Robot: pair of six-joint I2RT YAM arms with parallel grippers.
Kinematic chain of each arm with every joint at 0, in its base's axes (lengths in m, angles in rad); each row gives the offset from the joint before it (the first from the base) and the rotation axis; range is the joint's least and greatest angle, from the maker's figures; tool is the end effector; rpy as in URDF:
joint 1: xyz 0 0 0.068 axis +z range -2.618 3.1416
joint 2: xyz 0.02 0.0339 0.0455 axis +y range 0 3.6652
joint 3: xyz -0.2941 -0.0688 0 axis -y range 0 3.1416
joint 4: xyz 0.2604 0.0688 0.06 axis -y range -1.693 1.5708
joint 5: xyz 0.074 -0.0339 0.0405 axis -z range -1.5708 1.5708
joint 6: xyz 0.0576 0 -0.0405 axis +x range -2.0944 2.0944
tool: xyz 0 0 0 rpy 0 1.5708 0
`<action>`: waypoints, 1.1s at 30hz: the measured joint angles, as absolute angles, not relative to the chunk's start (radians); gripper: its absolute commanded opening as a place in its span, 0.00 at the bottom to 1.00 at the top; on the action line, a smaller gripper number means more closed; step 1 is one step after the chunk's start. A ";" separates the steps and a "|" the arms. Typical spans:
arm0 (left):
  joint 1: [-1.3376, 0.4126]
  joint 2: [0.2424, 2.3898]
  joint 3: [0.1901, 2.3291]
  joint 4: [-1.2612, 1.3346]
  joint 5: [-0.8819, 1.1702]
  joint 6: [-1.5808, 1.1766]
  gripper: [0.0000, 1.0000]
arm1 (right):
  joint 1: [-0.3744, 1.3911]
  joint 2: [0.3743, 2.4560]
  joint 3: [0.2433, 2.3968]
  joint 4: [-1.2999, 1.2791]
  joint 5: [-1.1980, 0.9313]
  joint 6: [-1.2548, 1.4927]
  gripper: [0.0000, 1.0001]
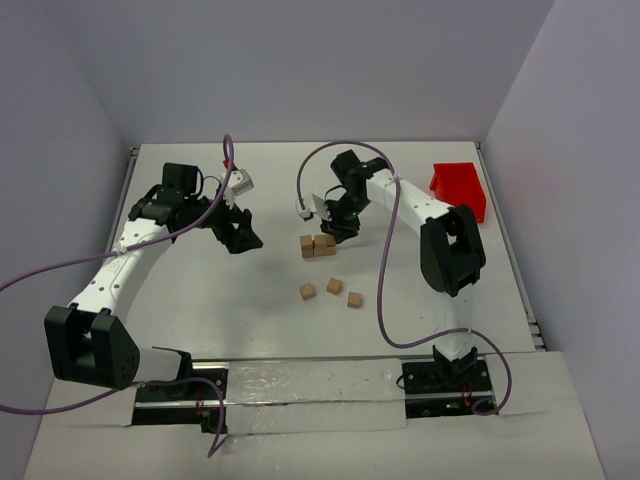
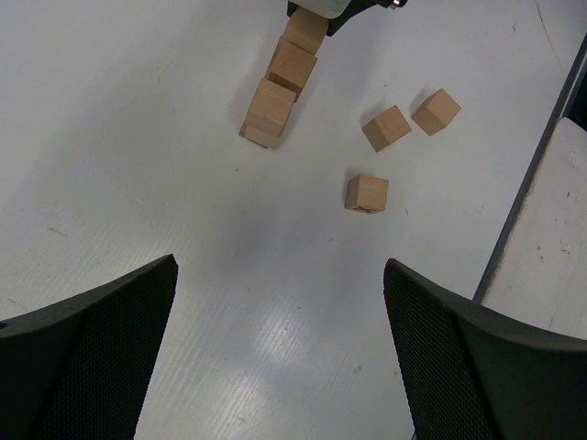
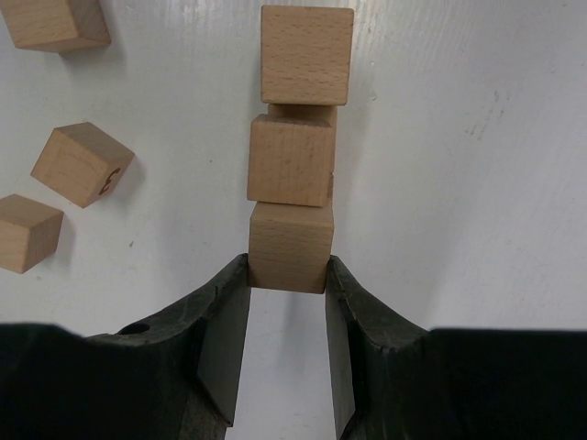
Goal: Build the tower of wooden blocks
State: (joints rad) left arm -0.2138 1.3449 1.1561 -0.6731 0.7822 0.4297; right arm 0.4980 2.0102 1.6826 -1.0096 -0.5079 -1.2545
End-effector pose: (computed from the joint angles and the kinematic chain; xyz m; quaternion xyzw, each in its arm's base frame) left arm 0.2806 -0.1025 0.3230 0.3997 0.7807 -0.3209 0.3575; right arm 0.3730 0.2347 0.2317 -0.7574 0.5928 0.1902 0.1970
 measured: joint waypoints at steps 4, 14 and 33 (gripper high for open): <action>-0.214 1.345 1.156 -0.673 0.782 0.430 0.99 | 0.504 2.020 1.700 -1.013 -0.505 -1.254 0.02; -0.214 1.345 1.156 -0.673 0.782 0.431 0.99 | 0.517 2.025 1.701 -1.017 -0.489 -1.254 0.04; -0.214 1.345 1.156 -0.677 0.782 0.443 0.99 | 0.527 2.050 1.708 -1.019 -0.471 -1.255 0.18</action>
